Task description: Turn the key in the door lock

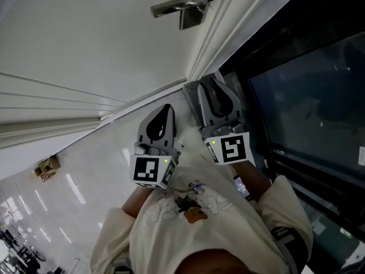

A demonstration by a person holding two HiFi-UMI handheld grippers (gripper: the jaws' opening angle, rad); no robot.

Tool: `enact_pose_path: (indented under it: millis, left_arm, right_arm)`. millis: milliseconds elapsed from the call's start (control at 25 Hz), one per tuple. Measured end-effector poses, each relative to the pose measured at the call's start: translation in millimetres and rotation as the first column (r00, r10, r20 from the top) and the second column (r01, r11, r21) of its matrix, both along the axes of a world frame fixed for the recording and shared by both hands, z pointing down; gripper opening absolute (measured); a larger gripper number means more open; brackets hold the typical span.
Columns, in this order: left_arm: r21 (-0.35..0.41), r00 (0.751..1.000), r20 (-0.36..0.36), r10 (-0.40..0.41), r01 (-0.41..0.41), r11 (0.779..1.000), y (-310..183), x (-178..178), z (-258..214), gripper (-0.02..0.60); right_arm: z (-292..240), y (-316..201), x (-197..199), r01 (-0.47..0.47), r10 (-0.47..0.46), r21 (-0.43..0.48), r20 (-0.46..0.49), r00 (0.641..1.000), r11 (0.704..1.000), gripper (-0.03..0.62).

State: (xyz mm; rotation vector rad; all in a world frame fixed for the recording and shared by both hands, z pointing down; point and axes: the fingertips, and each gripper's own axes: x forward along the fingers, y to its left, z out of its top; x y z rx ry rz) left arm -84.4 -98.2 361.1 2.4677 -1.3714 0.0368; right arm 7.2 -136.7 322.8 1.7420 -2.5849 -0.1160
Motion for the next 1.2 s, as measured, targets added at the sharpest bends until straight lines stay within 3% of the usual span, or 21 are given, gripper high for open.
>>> enact_pose_path:
  millis: [120, 280, 480, 800, 1040, 1200]
  left_arm:
    - [0.010, 1.000, -0.014, -0.009, 0.009, 1.000, -27.1, -2.5, -7.6, 0.006]
    - [0.017, 1.000, -0.022, -0.010, 0.011, 1.000, -50.3, 2.9, -12.4, 0.006]
    - [0.033, 1.000, -0.027, -0.010, 0.011, 0.999, -69.8, 13.6, -18.7, 0.006]
    - [0.050, 1.000, -0.022, -0.020, 0.021, 0.999, -80.5, 15.7, -24.0, 0.006]
    - [0.025, 1.000, -0.015, -0.023, 0.023, 0.999, -80.2, 10.1, -15.1, 0.006]
    - [0.016, 1.000, -0.011, -0.029, 0.029, 0.999, -78.1, 10.1, -13.2, 0.006]
  right_arm:
    - [-14.5, -32.1, -4.0, -0.001, 0.013, 0.069, -0.174, 0.985, 0.998, 0.091]
    - [-22.5, -72.5, 9.5, -0.092, 0.114, 0.080, -0.340, 0.934, 0.993, 0.110]
    - [-40.0, -113.1, 14.7, -0.085, 0.134, 0.135, -0.421, 0.897, 0.987, 0.112]
    - [-40.2, -155.8, 2.8, -0.049, 0.125, 0.142, -0.591, 0.797, 0.989, 0.132]
    - [-38.9, -170.4, 3.0, -0.090, 0.174, 0.164, -0.626, 0.760, 0.982, 0.074]
    - [-40.1, -172.6, -0.8, -0.064, 0.162, 0.169, -0.667, 0.727, 0.983, 0.055]
